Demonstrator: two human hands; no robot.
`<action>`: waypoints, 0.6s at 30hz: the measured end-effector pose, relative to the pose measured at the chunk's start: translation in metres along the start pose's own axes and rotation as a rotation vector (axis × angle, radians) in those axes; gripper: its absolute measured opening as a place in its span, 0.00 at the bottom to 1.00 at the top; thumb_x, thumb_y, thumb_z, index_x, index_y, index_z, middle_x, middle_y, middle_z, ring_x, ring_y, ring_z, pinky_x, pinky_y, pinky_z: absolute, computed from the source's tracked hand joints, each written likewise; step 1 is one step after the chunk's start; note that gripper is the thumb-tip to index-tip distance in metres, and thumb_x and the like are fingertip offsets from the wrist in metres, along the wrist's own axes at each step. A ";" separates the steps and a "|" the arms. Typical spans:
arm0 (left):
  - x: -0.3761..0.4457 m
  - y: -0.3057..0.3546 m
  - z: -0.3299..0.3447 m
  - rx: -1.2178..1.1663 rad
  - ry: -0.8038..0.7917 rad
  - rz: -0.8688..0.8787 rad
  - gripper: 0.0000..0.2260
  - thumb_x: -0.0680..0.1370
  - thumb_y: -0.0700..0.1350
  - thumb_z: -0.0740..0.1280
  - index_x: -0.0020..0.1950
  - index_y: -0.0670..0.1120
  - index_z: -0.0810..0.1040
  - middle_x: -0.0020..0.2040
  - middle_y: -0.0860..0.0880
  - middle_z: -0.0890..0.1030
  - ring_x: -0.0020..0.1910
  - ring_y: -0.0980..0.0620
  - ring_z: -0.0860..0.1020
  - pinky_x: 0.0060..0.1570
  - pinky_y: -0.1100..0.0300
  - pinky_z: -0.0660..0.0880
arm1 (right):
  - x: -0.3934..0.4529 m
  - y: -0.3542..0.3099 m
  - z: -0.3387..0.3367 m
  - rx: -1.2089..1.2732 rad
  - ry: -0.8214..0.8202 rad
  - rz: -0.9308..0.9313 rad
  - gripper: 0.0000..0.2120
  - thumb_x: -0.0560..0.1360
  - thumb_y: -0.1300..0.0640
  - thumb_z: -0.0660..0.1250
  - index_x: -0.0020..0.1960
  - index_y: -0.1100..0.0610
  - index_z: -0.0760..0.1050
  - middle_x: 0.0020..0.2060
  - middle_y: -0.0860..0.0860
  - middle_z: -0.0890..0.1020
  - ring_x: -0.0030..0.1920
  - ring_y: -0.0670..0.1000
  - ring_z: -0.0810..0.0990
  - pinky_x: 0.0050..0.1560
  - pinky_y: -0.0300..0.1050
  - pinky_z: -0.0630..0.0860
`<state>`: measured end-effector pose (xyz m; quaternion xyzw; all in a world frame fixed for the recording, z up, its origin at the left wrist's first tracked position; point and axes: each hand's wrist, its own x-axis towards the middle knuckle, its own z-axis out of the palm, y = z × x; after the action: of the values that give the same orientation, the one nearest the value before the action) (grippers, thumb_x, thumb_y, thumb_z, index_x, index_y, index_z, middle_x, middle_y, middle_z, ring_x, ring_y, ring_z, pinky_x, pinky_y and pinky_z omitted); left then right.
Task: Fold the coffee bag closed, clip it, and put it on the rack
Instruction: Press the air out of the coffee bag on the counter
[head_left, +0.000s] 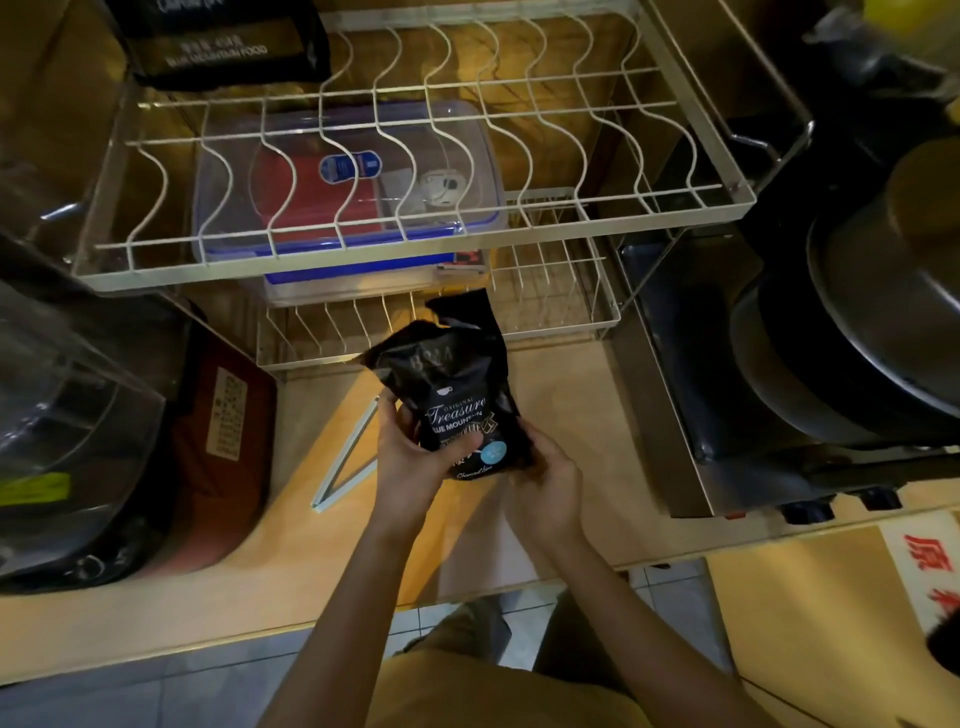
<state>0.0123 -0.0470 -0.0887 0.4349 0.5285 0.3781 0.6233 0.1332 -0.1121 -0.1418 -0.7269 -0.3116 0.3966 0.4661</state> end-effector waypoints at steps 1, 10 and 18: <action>0.000 -0.001 -0.002 0.005 -0.005 0.015 0.32 0.62 0.31 0.75 0.60 0.50 0.66 0.57 0.46 0.78 0.55 0.51 0.79 0.48 0.52 0.80 | -0.001 -0.002 0.001 -0.021 0.001 0.010 0.25 0.71 0.71 0.63 0.63 0.50 0.73 0.61 0.53 0.78 0.61 0.51 0.77 0.63 0.54 0.74; -0.007 0.003 -0.004 0.178 -0.046 0.081 0.35 0.57 0.46 0.80 0.59 0.51 0.66 0.57 0.53 0.75 0.58 0.56 0.74 0.52 0.60 0.75 | -0.002 0.012 -0.003 0.060 0.008 0.083 0.23 0.69 0.75 0.63 0.57 0.54 0.75 0.54 0.53 0.80 0.55 0.49 0.79 0.55 0.35 0.77; -0.014 0.048 -0.008 0.183 -0.020 0.319 0.16 0.62 0.50 0.72 0.48 0.56 0.75 0.46 0.57 0.83 0.52 0.56 0.79 0.51 0.60 0.77 | -0.004 0.014 0.002 -0.040 0.164 0.065 0.17 0.62 0.73 0.64 0.36 0.51 0.68 0.35 0.49 0.75 0.34 0.44 0.71 0.37 0.40 0.69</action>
<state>0.0019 -0.0424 -0.0398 0.5718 0.4789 0.4183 0.5184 0.1307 -0.1200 -0.1536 -0.7757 -0.2563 0.3446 0.4624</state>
